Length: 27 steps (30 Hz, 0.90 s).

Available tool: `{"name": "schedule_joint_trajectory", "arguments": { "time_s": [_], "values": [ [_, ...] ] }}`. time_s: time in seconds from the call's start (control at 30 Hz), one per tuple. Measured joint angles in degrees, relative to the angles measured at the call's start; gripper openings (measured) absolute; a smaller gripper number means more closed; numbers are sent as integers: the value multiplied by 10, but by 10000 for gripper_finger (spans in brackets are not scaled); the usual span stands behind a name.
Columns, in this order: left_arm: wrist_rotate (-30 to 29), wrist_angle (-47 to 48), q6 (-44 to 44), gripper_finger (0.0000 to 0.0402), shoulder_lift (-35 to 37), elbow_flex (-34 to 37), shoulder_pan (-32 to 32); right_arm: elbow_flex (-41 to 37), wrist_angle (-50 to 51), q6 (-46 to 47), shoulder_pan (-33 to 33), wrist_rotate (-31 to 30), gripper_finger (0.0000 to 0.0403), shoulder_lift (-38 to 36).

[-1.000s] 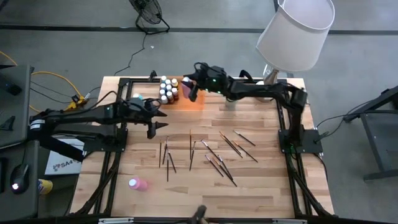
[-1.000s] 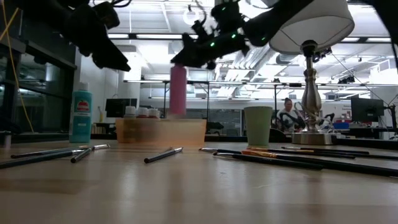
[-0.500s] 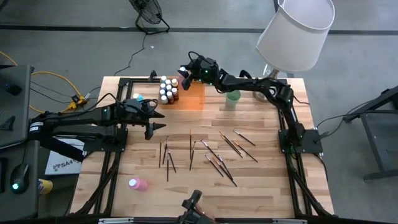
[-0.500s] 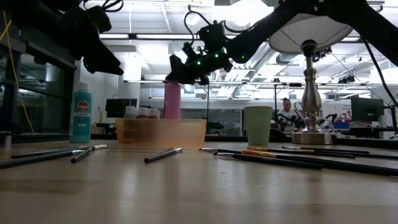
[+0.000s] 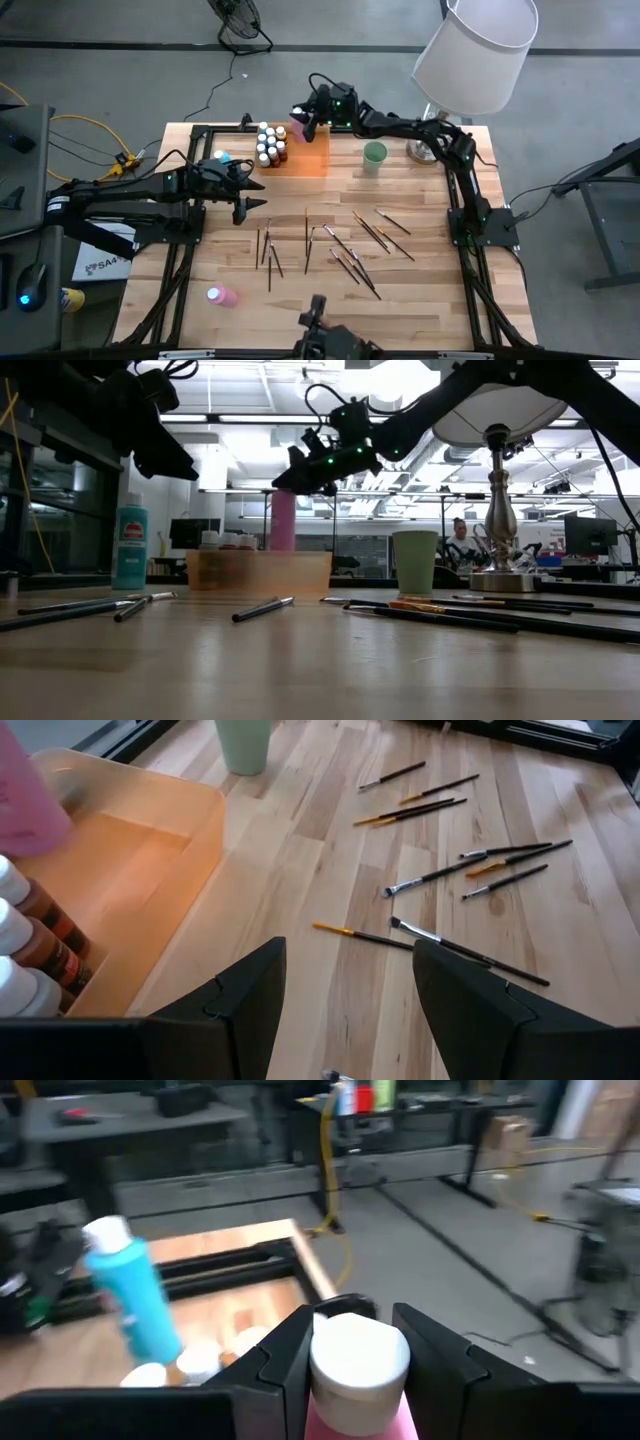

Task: Pick & Place Paint Supplies
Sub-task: Put the large pink paint bottle into the orange bin

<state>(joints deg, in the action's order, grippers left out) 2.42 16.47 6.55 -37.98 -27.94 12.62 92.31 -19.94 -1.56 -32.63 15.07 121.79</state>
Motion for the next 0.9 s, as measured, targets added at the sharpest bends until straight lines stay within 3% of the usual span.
{"name": "schedule_joint_trajectory", "arguments": {
  "time_s": [0.2, 0.9],
  "values": [
    [0, 0, 0, 213, 0, 0, 0, 0, -1, -35, -26, 98, 115, 4],
    [-3, -4, 23, 213, 0, 0, 0, 33, -43, -42, -31, 87, 115, 74]
  ]
}}
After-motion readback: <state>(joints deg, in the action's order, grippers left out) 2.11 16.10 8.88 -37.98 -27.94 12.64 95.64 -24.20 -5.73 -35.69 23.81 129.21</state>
